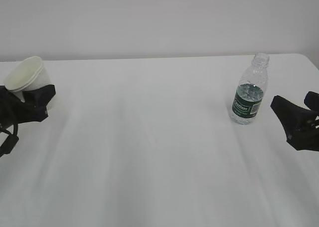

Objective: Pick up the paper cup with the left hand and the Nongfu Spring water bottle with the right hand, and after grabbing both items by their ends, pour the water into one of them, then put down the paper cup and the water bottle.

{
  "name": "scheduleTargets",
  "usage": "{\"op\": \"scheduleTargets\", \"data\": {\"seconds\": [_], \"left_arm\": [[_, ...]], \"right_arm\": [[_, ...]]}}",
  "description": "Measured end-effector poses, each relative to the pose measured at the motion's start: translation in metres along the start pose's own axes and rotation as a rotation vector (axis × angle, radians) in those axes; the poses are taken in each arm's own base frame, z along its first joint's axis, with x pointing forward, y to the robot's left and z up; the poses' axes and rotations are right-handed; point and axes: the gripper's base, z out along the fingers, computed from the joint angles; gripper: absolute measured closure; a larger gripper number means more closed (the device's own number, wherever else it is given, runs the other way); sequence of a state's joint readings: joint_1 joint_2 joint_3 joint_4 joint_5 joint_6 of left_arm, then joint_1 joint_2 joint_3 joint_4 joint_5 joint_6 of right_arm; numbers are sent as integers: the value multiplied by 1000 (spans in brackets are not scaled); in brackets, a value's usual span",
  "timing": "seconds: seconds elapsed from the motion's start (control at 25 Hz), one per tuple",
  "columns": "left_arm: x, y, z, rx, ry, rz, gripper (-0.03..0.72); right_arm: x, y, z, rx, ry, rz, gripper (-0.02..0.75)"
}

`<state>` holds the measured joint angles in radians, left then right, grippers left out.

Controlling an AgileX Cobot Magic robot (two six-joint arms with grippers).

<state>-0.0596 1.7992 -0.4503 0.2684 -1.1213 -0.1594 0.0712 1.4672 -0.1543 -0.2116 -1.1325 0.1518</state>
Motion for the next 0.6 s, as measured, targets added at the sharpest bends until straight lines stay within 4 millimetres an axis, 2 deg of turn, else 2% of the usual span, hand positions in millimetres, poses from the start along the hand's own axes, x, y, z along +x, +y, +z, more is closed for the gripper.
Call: {"op": "scheduleTargets", "data": {"seconds": [0.4,0.6], "left_arm": [[-2,15,-1,-162,-21,-23,270],[-2,17,-2,-189,-25,-33,270]], "right_arm": [[0,0,0,-1,0,-1,152],[0,0,0,-1,0,-1,152]]}}
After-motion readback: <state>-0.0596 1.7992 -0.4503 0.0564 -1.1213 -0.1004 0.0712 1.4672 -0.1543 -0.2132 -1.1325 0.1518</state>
